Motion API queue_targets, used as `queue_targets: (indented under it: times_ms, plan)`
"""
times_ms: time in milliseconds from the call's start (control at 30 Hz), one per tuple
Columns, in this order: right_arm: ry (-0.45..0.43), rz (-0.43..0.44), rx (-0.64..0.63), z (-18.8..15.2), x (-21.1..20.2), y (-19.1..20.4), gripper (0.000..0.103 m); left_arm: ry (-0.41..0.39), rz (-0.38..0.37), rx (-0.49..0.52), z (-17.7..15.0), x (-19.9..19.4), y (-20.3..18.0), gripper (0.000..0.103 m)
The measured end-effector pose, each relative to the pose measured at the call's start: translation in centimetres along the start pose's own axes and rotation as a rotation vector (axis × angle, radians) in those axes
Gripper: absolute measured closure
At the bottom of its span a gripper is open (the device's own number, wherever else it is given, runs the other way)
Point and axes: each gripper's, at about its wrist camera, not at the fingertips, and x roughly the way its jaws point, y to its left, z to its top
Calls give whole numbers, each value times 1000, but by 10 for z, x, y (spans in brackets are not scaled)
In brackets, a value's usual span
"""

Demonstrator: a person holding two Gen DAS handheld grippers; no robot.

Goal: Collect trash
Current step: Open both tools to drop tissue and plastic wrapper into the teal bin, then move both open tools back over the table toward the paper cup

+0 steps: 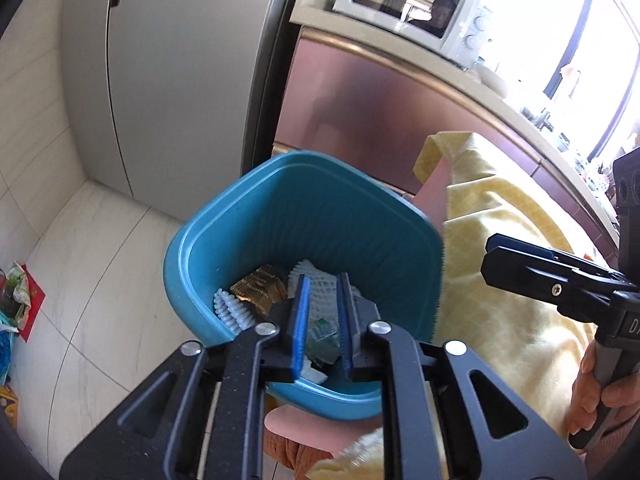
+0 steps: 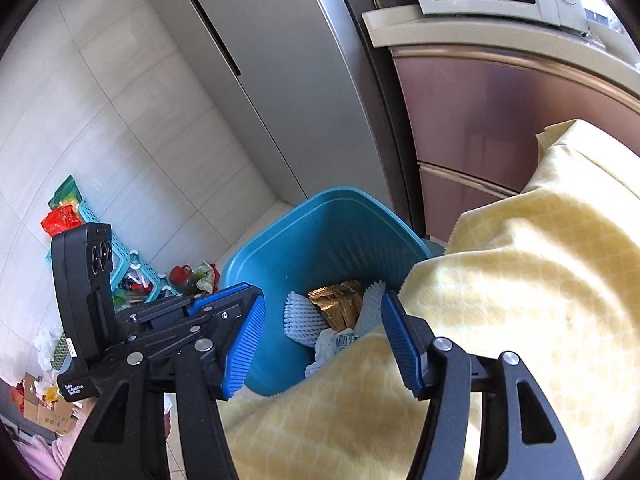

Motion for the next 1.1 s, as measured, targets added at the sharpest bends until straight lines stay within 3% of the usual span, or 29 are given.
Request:
queue_targets:
  times_ms: [200, 467, 1100]
  plan:
    - [-76, 10, -16, -12, -43, -5, 45, -62, -47, 61, 1, -28, -27, 77]
    - [-180, -31, 29, -36, -111, -29, 45, -82, -162, 179, -3, -47, -87, 74]
    - [-385, -299, 293, -129, -253, -130, 45, 27, -432, 470, -41, -38, -265, 68]
